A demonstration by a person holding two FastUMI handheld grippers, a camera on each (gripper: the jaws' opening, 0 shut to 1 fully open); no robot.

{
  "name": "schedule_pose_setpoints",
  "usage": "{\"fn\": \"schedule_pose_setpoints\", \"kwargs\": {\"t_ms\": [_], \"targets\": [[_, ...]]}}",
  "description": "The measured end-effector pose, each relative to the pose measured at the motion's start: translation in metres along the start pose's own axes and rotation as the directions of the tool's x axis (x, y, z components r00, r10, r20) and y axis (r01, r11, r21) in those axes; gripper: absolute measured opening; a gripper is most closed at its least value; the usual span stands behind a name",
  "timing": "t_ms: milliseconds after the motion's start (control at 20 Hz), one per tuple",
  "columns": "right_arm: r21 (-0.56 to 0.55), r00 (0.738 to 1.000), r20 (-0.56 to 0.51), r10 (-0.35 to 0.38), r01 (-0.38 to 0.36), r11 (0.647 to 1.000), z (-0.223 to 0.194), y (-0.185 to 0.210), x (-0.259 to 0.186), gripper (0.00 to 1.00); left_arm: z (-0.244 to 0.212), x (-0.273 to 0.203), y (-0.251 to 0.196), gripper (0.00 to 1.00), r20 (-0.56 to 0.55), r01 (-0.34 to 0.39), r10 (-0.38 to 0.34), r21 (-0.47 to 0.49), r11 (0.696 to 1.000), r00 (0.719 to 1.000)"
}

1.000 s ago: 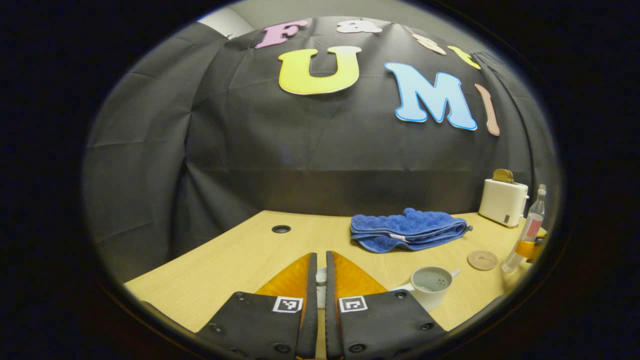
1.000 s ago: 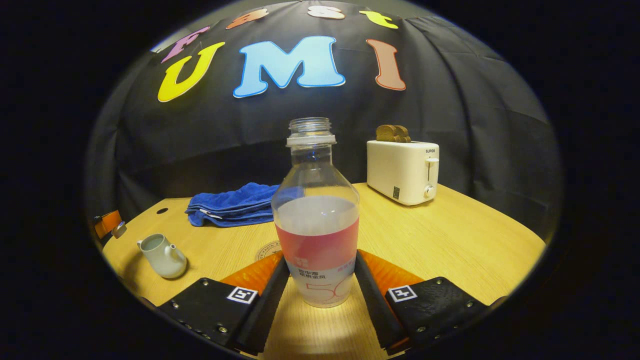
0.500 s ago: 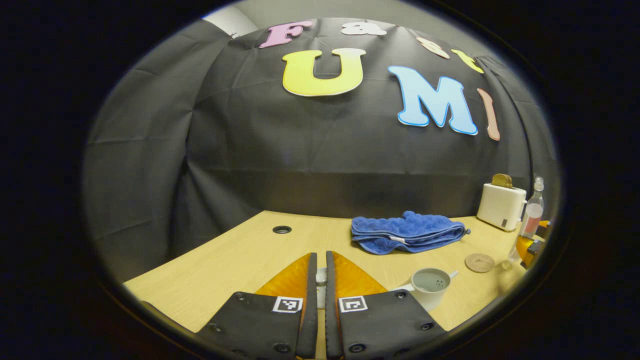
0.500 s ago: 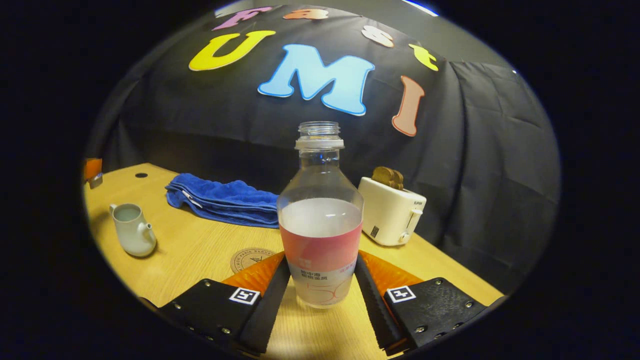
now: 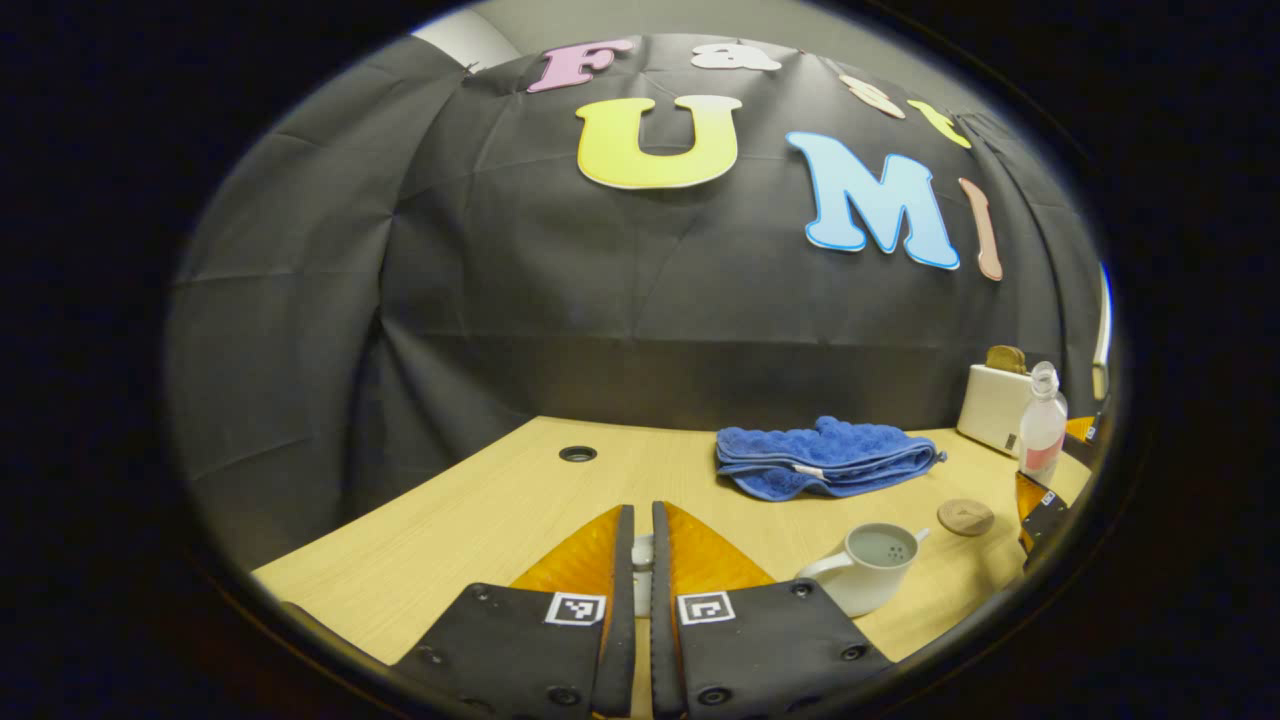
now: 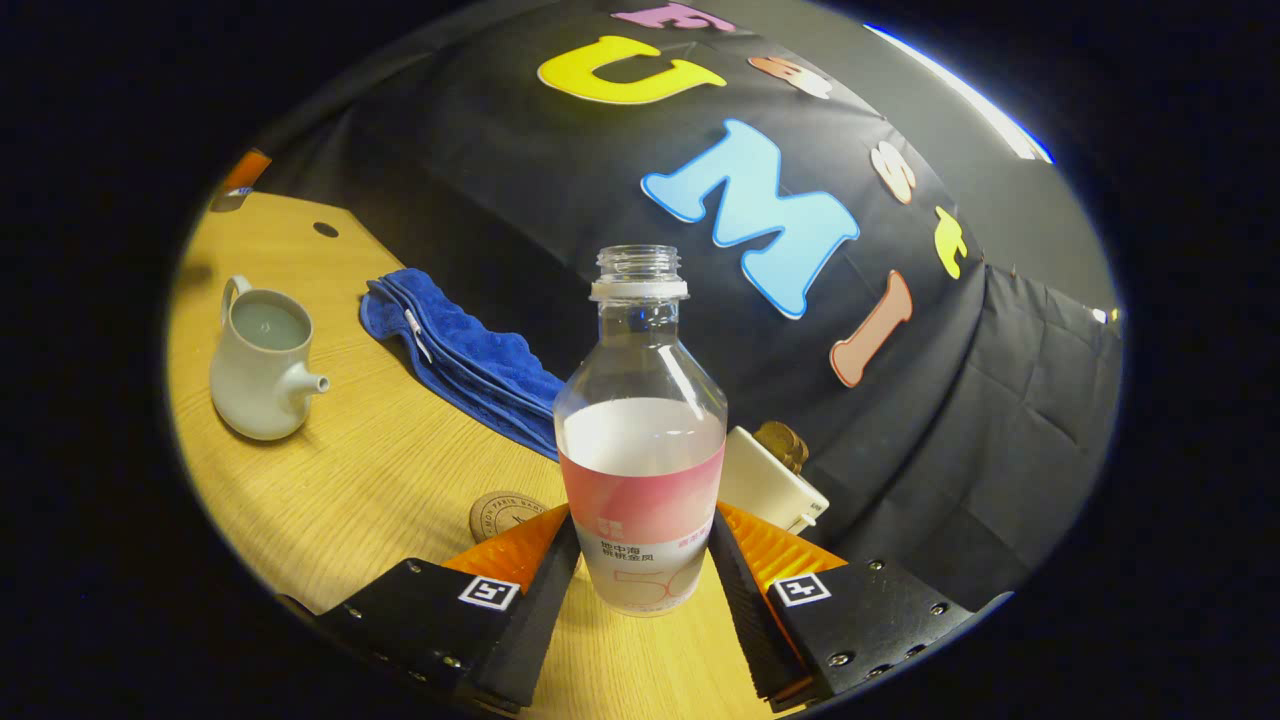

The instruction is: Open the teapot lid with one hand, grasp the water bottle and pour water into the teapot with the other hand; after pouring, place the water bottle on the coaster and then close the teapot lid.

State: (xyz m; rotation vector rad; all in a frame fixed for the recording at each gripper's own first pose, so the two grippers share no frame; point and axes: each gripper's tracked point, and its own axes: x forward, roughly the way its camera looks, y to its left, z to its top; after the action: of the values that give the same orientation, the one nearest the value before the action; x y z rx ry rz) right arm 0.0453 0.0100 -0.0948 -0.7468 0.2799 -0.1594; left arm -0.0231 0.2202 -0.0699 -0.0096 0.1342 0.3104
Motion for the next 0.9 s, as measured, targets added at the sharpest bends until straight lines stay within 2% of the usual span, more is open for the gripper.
{"fn": "schedule_pose_setpoints", "kwargs": {"t_ms": [200, 500, 700, 900], "targets": [[-0.157, 0.998, 0.049, -0.027, 0.034, 0.987, 0.018, 0.006, 0.002, 0.77, -0.001, -0.002, 0.011, 0.13, -0.001, -0.007, 0.007, 0.006, 1.000, 1.000], [-0.338, 0.993, 0.116, -0.026, 0.064, 0.939, 0.036, 0.021, 0.006, 0.77, -0.001, -0.005, 0.018, 0.13, -0.002, -0.006, 0.006, 0.006, 1.000, 1.000], [-0.454, 0.984, 0.176, -0.020, 0.099, 0.885, 0.049, 0.028, 0.003, 0.77, -0.002, -0.005, 0.015, 0.13, -0.006, 0.004, -0.004, 0.002, 1.000, 1.000], [-0.523, 0.979, 0.204, 0.000, 0.109, 0.845, 0.054, 0.039, 0.003, 0.77, -0.003, -0.005, 0.016, 0.13, -0.008, 0.007, -0.007, 0.000, 1.000, 1.000]]}}
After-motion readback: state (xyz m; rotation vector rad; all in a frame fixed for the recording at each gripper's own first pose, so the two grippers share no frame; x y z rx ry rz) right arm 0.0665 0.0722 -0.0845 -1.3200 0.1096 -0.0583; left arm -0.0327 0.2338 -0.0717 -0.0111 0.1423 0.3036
